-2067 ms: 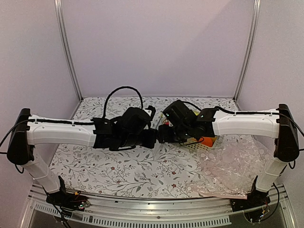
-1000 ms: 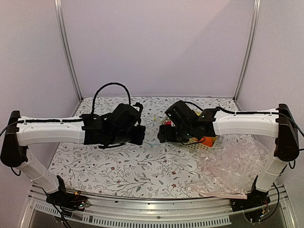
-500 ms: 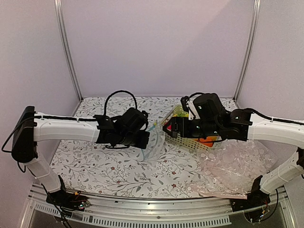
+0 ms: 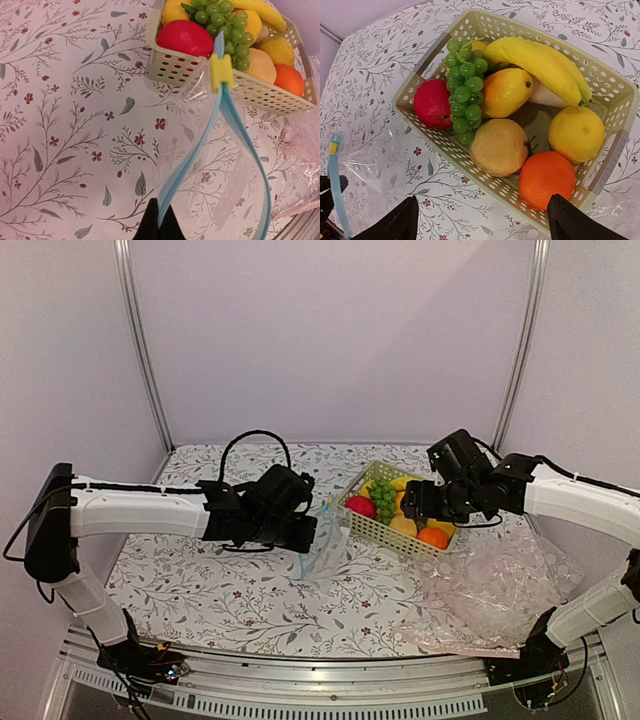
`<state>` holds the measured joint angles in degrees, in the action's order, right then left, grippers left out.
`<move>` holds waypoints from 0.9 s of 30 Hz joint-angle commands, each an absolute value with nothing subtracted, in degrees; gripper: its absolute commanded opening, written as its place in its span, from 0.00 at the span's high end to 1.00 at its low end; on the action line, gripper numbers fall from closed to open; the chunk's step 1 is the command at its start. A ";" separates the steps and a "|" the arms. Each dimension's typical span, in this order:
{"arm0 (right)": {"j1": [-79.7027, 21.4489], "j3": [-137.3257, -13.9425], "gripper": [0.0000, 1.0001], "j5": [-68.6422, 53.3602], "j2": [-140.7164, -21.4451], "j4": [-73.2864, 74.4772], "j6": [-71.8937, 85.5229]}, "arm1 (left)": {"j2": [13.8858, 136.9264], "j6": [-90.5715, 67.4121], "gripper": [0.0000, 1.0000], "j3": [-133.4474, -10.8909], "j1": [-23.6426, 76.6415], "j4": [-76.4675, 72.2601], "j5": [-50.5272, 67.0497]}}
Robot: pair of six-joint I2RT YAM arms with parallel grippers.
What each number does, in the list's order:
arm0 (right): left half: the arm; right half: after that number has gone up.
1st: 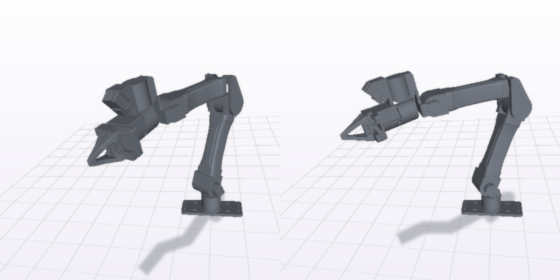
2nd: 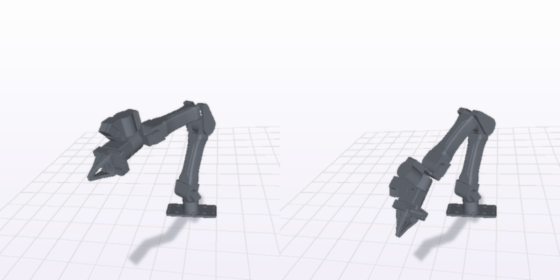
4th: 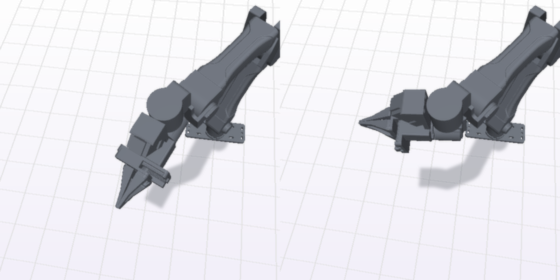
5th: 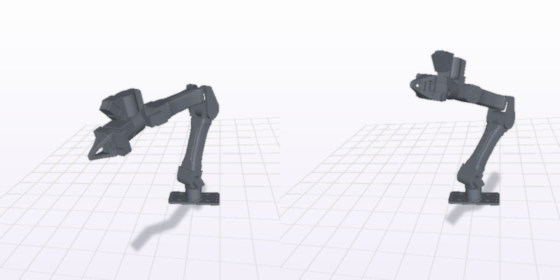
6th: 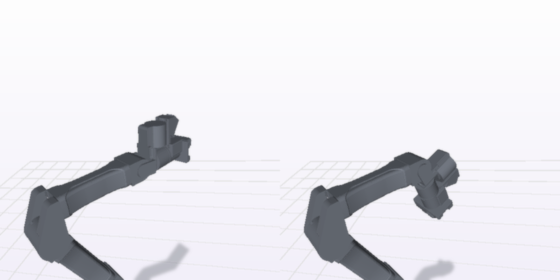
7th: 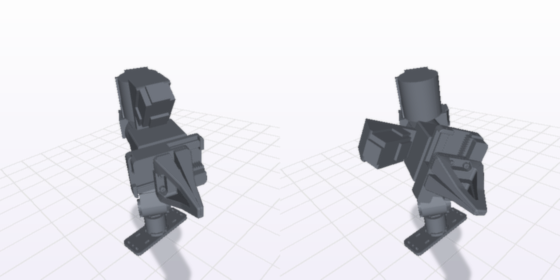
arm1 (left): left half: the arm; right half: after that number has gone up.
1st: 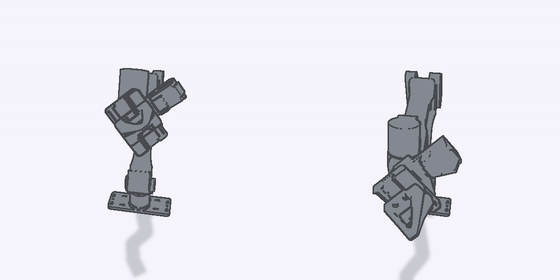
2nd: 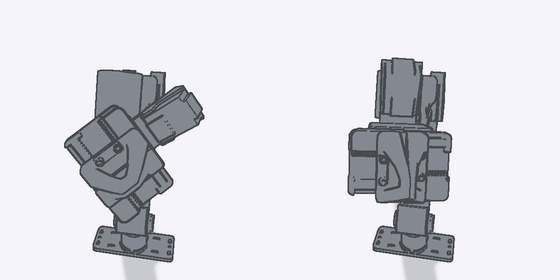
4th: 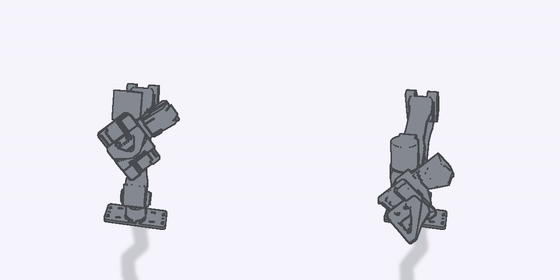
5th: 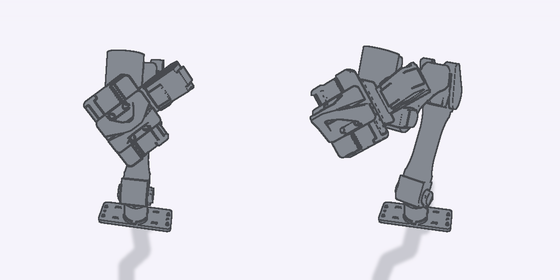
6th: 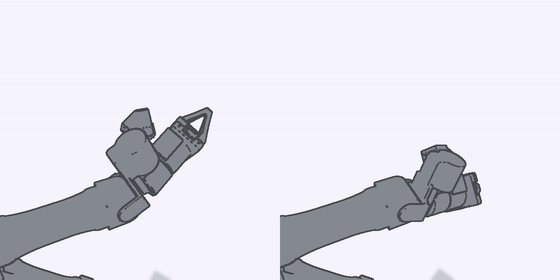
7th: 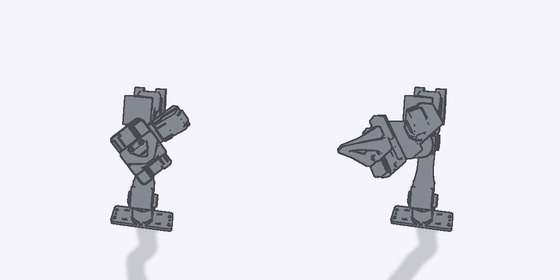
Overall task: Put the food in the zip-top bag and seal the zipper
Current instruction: Pick up the fake fruit from the bin.
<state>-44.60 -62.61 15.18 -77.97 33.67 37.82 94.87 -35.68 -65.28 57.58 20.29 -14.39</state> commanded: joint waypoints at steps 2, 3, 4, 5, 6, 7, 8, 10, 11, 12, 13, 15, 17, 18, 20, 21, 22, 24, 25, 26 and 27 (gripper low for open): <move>-38.17 -63.63 0.14 13.52 -82.55 38.75 33.72 | 94.23 -35.86 1.00 -66.70 56.70 20.80 -13.85; -37.42 -63.75 0.15 13.35 -83.06 38.56 33.04 | 94.24 -35.91 1.00 -66.64 56.70 20.90 -13.98; -36.66 -64.01 0.17 13.02 -83.94 38.21 32.38 | 94.14 -35.93 1.00 -66.58 56.77 20.96 -14.13; -35.48 -63.94 0.19 11.88 -84.70 37.41 32.22 | 94.13 -35.93 1.00 -66.54 56.73 21.01 -14.26; -34.86 -63.58 0.22 10.16 -85.12 36.04 32.24 | 94.20 -35.88 1.00 -66.50 56.73 21.15 -14.43; -33.52 -63.18 0.24 8.69 -85.84 34.61 32.45 | 94.21 -35.86 1.00 -66.53 56.74 21.32 -14.65; -32.78 -62.83 0.26 7.44 -86.15 33.11 33.20 | 94.06 -35.94 1.00 -66.53 56.82 21.55 -14.86; -31.86 -62.26 0.28 6.33 -86.73 30.39 34.39 | 93.92 -35.95 1.00 -66.47 56.86 21.76 -15.29; -31.71 -62.27 0.29 6.18 -87.15 29.31 35.25 | 93.87 -35.95 1.00 -66.40 56.85 21.78 -15.35; -31.51 -62.32 0.30 6.46 -87.60 28.43 35.86 | 93.81 -35.99 1.00 -66.29 56.84 21.75 -15.39; -31.38 -62.32 0.31 7.16 -88.02 27.57 36.77 | 93.72 -36.07 1.00 -66.23 56.80 21.78 -15.45; -31.06 -61.59 0.32 8.47 -88.80 24.83 39.30 | 93.69 -36.17 1.00 -66.18 56.82 21.80 -15.43; -30.42 -60.25 0.33 7.97 -89.16 20.78 42.00 | 93.69 -36.13 1.00 -66.18 56.81 21.78 -15.26; -30.36 -59.79 0.33 7.72 -89.49 19.02 43.80 | 93.70 -36.17 1.00 -66.14 56.86 21.72 -15.21; -30.37 -59.77 0.33 7.63 -90.29 16.43 45.87 | 93.64 -36.28 1.00 -66.09 56.88 21.53 -15.07; -30.36 -59.93 0.33 7.98 -91.19 15.94 46.54 | 93.63 -36.30 1.00 -66.09 56.89 21.39 -14.89; -30.38 -60.03 0.33 8.74 -91.70 15.44 47.58 | 93.61 -36.30 1.00 -66.09 56.93 21.22 -14.81; -30.35 -60.05 0.33 10.58 -92.77 14.82 49.16 | 93.61 -36.30 1.00 -66.09 56.90 20.97 -14.52; -30.34 -59.91 0.31 11.15 -93.29 14.14 50.17 | 93.60 -36.34 1.00 -66.09 56.88 20.86 -14.48; -30.40 -59.90 0.30 11.13 -93.82 13.35 50.53 | 93.61 -36.39 1.00 -66.12 56.93 20.77 -14.35; -30.41 -59.99 0.29 10.71 -94.25 12.29 50.82 | 93.54 -36.39 1.00 -66.03 56.90 20.68 -14.22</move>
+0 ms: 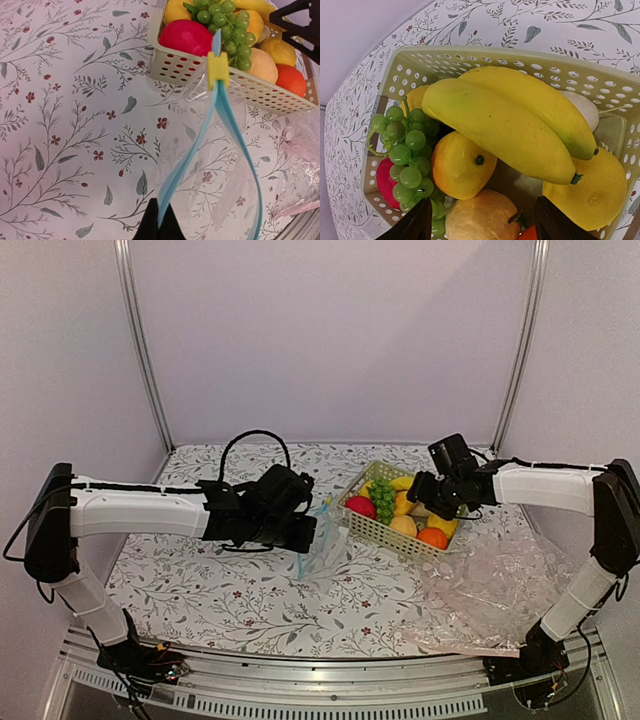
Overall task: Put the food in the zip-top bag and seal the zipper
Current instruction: Pick up the fake fruit from the bin.
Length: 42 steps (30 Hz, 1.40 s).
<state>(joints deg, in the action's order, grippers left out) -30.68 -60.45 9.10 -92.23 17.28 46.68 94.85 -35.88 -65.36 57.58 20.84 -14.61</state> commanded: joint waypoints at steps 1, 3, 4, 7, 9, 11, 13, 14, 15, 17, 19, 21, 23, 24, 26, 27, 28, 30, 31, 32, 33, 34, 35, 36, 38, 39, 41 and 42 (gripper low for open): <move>-30.41 -60.33 0.29 10.15 -95.15 11.59 50.87 | 93.56 -36.39 1.00 -66.01 56.91 20.51 -14.02; -30.34 -61.51 0.29 9.69 -96.79 11.32 51.19 | 93.54 -36.39 1.00 -65.92 56.95 20.19 -13.63; -30.37 -61.96 0.29 9.67 -97.50 11.34 51.23 | 93.52 -36.39 1.00 -66.00 56.95 20.07 -13.48; -30.33 -62.92 0.29 9.92 -99.82 10.82 51.64 | 93.43 -36.39 1.00 -66.05 56.89 19.89 -13.38; -30.40 -63.09 0.29 9.93 -101.21 9.76 52.17 | 93.35 -36.47 1.00 -66.01 56.92 19.73 -13.35; -30.41 -62.97 0.29 9.85 -101.91 8.23 52.83 | 93.43 -36.61 1.00 -66.09 56.95 19.52 -13.23; -30.39 -63.14 0.29 9.69 -102.50 7.06 53.50 | 93.52 -36.57 1.00 -66.16 56.95 19.55 -13.04; -30.40 -63.42 0.29 9.53 -103.08 6.83 53.72 | 93.58 -36.59 1.00 -66.18 56.91 19.57 -13.00; -30.36 -63.87 0.29 9.43 -103.44 6.50 54.02 | 93.59 -36.58 1.00 -66.14 56.89 19.60 -13.01; -30.33 -64.60 0.30 8.93 -104.53 6.11 54.50 | 93.56 -36.64 1.00 -66.09 56.88 19.60 -12.97; -30.41 -65.06 0.31 8.46 -105.70 5.37 55.03 | 93.53 -36.66 1.00 -66.09 56.95 19.58 -12.92; -30.34 -65.16 0.33 7.91 -106.68 4.54 55.57 | 93.55 -36.76 1.00 -66.09 56.96 19.58 -12.85; -30.38 -64.94 0.36 7.58 -106.88 3.87 56.09 | 93.40 -36.77 1.00 -66.18 56.99 19.65 -12.73; -30.38 -64.70 0.38 7.60 -106.81 3.71 56.28 | 93.36 -36.76 1.00 -66.18 57.04 19.75 -12.73; -30.43 -64.05 0.41 8.23 -106.10 3.48 56.51 | 93.17 -36.81 1.00 -66.14 57.01 19.92 -12.84; -30.46 -63.59 0.42 8.85 -105.54 3.40 56.51 | 93.14 -36.77 1.00 -66.10 57.00 20.07 -12.93; -30.42 -63.02 0.43 9.42 -104.52 3.25 56.45 | 93.02 -36.75 1.00 -66.09 57.01 20.06 -13.06; -30.44 -62.22 0.46 10.32 -103.26 3.00 56.01 | 92.93 -36.74 1.00 -66.09 56.97 20.12 -13.20; -30.44 -61.98 0.48 10.63 -102.74 3.08 55.44 | 92.90 -36.79 1.00 -66.17 57.01 20.08 -13.21; -30.46 -61.56 0.50 11.03 -101.91 3.08 54.82 | 92.90 -36.70 1.00 -66.26 57.02 20.11 -13.21; -30.45 -61.31 0.50 11.45 -101.41 3.08 54.55 | 92.90 -36.66 1.00 -66.34 56.98 20.11 -13.22; -30.46 -60.76 0.51 11.97 -100.72 3.19 54.23 | 92.98 -36.59 1.00 -66.43 56.97 20.13 -13.22; -30.46 -60.36 0.51 12.53 -99.77 3.29 53.90 | 93.05 -36.57 1.00 -66.49 57.01 20.10 -13.13; -30.44 -59.96 0.52 13.09 -99.19 3.38 53.41 | 93.07 -36.61 1.00 -66.59 56.99 20.19 -13.18; -30.42 -59.12 0.52 14.55 -97.76 3.86 52.67 | 93.07 -36.48 1.00 -66.70 56.98 20.45 -13.29; -30.46 -58.75 0.52 15.23 -96.57 4.31 52.12 | 93.05 -36.47 1.00 -66.71 56.99 20.52 -13.35; -30.48 -58.27 0.52 16.74 -94.89 5.23 51.27 | 92.99 -36.41 1.00 -66.79 56.97 20.64 -13.37; -30.44 -58.05 0.52 17.65 -93.64 5.98 50.52 | 93.07 -36.43 1.00 -66.92 57.01 20.70 -13.44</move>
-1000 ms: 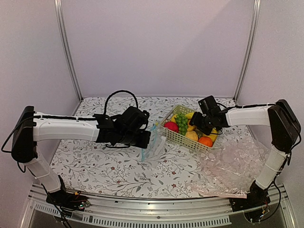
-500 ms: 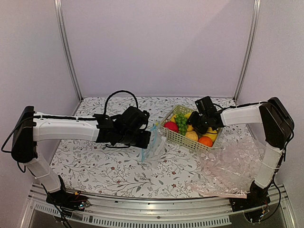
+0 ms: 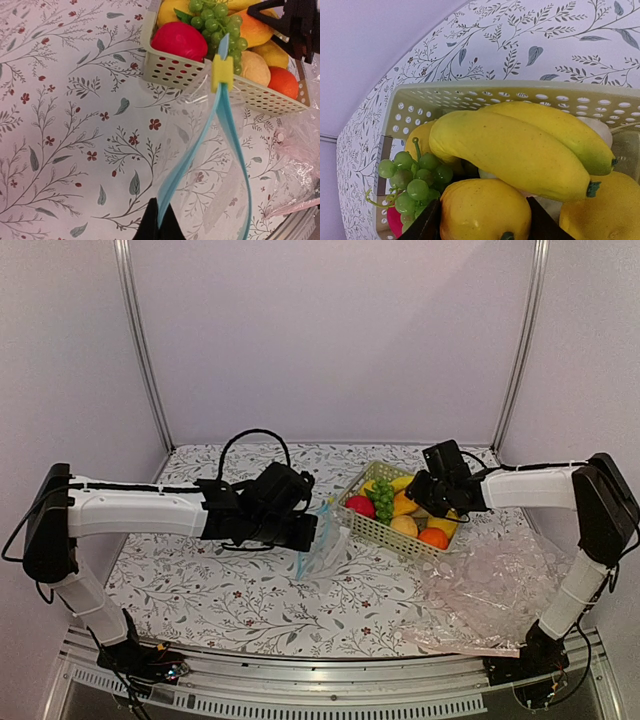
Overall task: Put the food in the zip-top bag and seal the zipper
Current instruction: Pick up the fake fruit from the bin, then place the fake fruit in the zipper food storage bag.
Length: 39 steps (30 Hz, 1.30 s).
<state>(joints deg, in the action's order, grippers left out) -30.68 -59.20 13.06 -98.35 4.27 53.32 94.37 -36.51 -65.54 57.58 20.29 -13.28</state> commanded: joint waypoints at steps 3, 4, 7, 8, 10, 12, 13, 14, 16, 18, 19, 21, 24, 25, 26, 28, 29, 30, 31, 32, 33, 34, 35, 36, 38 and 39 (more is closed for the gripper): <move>-30.45 -57.73 0.52 20.67 -90.76 8.32 48.72 | 93.16 -36.28 1.00 -67.31 57.03 21.26 -13.50; -30.45 -57.66 0.52 21.72 -89.18 9.20 47.53 | 93.08 -36.22 1.00 -67.44 56.95 21.35 -13.43; -30.44 -57.57 0.52 24.54 -85.15 11.76 44.48 | 93.23 -36.04 1.00 -67.74 56.96 21.42 -13.25; -30.47 -57.52 0.52 25.40 -84.15 12.59 43.68 | 93.33 -36.03 1.00 -67.92 56.89 21.52 -13.13; -30.51 -57.28 0.52 26.40 -81.24 13.98 41.55 | 93.59 -35.87 1.00 -68.31 56.90 21.72 -12.87; -30.64 -57.01 0.52 26.14 -79.15 15.08 39.73 | 93.73 -35.71 1.00 -68.69 56.95 22.03 -12.65; -30.82 -56.92 0.52 25.79 -78.32 15.53 39.07 | 93.77 -35.69 1.00 -68.93 56.95 22.16 -12.57; -31.21 -56.79 0.52 25.37 -76.91 15.87 37.82 | 93.84 -35.58 1.00 -69.14 56.90 22.34 -12.56; -32.37 -56.75 0.51 25.08 -74.91 17.12 35.87 | 93.89 -35.44 1.00 -69.53 56.89 22.62 -12.49; -33.70 -56.86 0.51 23.71 -72.77 18.31 34.27 | 94.06 -35.31 1.00 -69.92 56.90 22.91 -12.28; -34.56 -56.91 0.51 23.34 -71.65 18.91 33.71 | 94.21 -35.24 1.00 -70.19 56.91 23.00 -12.10; -37.08 -57.14 0.51 22.47 -69.36 20.03 32.51 | 94.66 -35.00 1.00 -70.89 56.90 23.40 -11.64; -42.39 -57.63 0.51 23.05 -66.27 21.56 30.75 | 95.56 -34.74 1.00 -72.02 56.91 24.29 -10.65; -44.34 -57.86 0.51 23.20 -65.63 21.83 30.52 | 95.79 -34.69 1.00 -72.34 56.95 24.39 -10.31; -46.35 -57.96 0.51 23.47 -64.87 21.89 30.42 | 96.05 -34.76 1.00 -72.55 56.95 24.47 -10.02; -49.95 -58.24 0.51 23.67 -63.96 21.63 30.61 | 96.44 -34.72 1.00 -72.91 56.88 24.59 -9.35; -51.66 -58.41 0.51 23.79 -63.76 21.20 30.94 | 96.62 -34.74 1.00 -73.14 56.93 24.67 -9.07; -53.97 -58.55 0.51 23.88 -63.73 20.53 31.27 | 96.78 -34.80 1.00 -73.32 56.94 24.74 -8.70; -55.67 -58.69 0.51 24.34 -63.89 19.64 31.61 | 96.80 -34.92 1.00 -73.38 56.92 24.66 -8.36; -57.10 -58.90 0.51 24.83 -64.14 18.78 31.83 | 96.89 -35.09 1.00 -73.42 56.95 24.65 -8.09; -58.43 -59.27 0.51 25.35 -64.77 17.75 32.04 | 96.88 -35.21 1.00 -73.51 57.01 24.63 -7.89; -59.58 -59.64 0.51 25.88 -65.82 16.73 32.11 | 97.01 -35.35 1.00 -73.40 57.00 24.61 -7.83; -60.53 -60.18 0.51 26.16 -66.60 15.27 32.13 | 97.10 -35.37 1.00 -73.39 57.08 24.61 -7.78; -61.22 -60.69 0.51 26.34 -67.80 14.20 32.10 | 97.12 -35.38 1.00 -73.32 57.09 24.57 -7.70; -62.26 -62.23 0.51 26.36 -70.62 12.58 32.07 | 97.12 -35.56 1.00 -73.14 57.26 24.61 -7.56; -62.65 -62.98 0.52 26.26 -71.71 11.92 32.03 | 97.12 -35.58 1.00 -72.98 57.31 24.60 -7.48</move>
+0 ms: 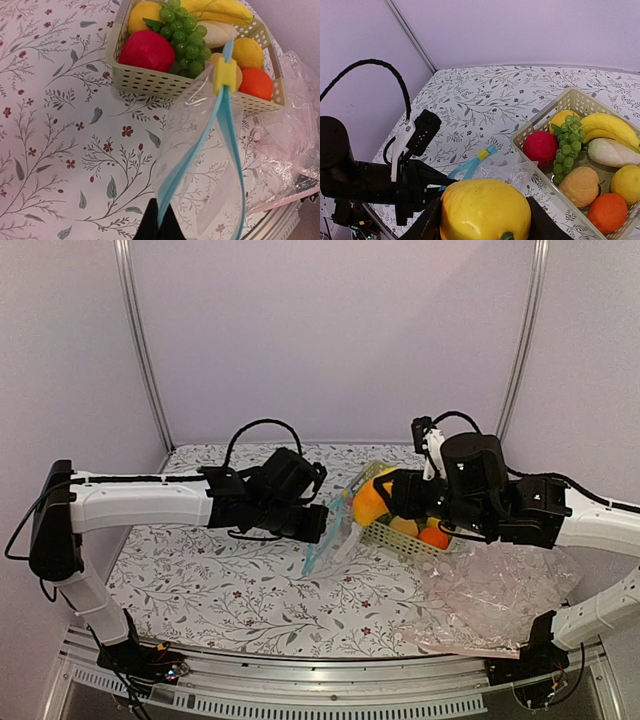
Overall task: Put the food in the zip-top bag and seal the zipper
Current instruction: Place the fake fruit in the zipper food storage bag.
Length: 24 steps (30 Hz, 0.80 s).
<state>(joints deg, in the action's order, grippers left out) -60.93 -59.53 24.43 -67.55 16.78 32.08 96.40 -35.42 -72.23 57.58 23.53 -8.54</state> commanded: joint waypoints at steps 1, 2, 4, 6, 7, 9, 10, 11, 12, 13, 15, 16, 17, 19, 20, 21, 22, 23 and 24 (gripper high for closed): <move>-62.78 -63.82 0.52 25.95 -73.12 11.29 32.06 | 97.05 -35.66 1.00 -72.83 57.43 24.58 -7.40; -62.99 -64.59 0.52 25.67 -74.60 10.74 32.12 | 97.03 -35.68 1.00 -72.67 57.46 24.61 -7.34; -63.30 -66.04 0.52 25.18 -76.32 9.68 31.80 | 96.87 -35.89 1.00 -72.36 57.56 24.60 -7.21; -63.49 -67.03 0.52 25.17 -78.28 9.05 31.27 | 96.62 -36.06 1.00 -72.17 57.69 24.46 -7.13; -63.60 -67.46 0.52 25.22 -78.94 8.93 31.07 | 96.55 -35.96 1.00 -72.16 57.66 24.41 -7.08; -63.77 -67.83 0.52 25.10 -80.51 8.15 30.73 | 96.44 -35.94 1.00 -72.24 57.66 24.38 -7.03; -63.78 -68.04 0.52 25.20 -80.88 7.82 30.60 | 96.35 -35.80 1.00 -72.25 57.73 24.40 -6.99; -63.74 -68.29 0.52 25.34 -81.42 7.66 30.44 | 96.35 -35.71 1.00 -72.25 57.78 24.34 -6.93; -63.77 -68.60 0.52 25.46 -81.86 7.58 30.35 | 96.25 -35.69 1.00 -72.25 57.74 24.35 -6.86; -63.80 -68.92 0.52 25.67 -82.52 7.61 29.96 | 96.17 -35.62 1.00 -72.18 57.74 24.28 -6.81; -63.89 -69.35 0.52 25.99 -83.68 7.62 29.29 | 95.94 -35.64 1.00 -72.11 57.78 24.09 -6.77; -63.96 -69.54 0.52 26.13 -84.47 7.75 28.68 | 95.83 -35.69 1.00 -72.08 57.75 24.02 -6.77; -64.04 -69.71 0.52 26.37 -84.95 8.06 28.31 | 95.68 -35.70 1.00 -72.01 57.78 23.91 -6.81; -64.10 -70.10 0.52 26.94 -85.84 9.10 27.67 | 95.32 -35.73 1.00 -71.83 57.75 23.91 -7.06; -64.10 -70.25 0.52 27.19 -86.46 9.73 27.29 | 95.09 -35.69 1.00 -71.67 57.80 23.91 -7.35; -64.15 -70.43 0.52 27.43 -86.70 10.30 26.91 | 94.83 -35.82 1.00 -71.57 57.76 23.94 -7.71; -64.28 -70.52 0.52 27.72 -87.02 11.01 26.70 | 94.57 -35.83 1.00 -71.40 57.76 23.99 -8.04; -64.42 -70.57 0.52 28.45 -87.13 11.66 26.16 | 94.31 -35.88 1.00 -71.23 57.81 24.04 -8.53; -64.63 -70.50 0.52 29.08 -87.17 12.40 25.85 | 94.04 -35.93 1.00 -71.05 57.82 24.07 -8.98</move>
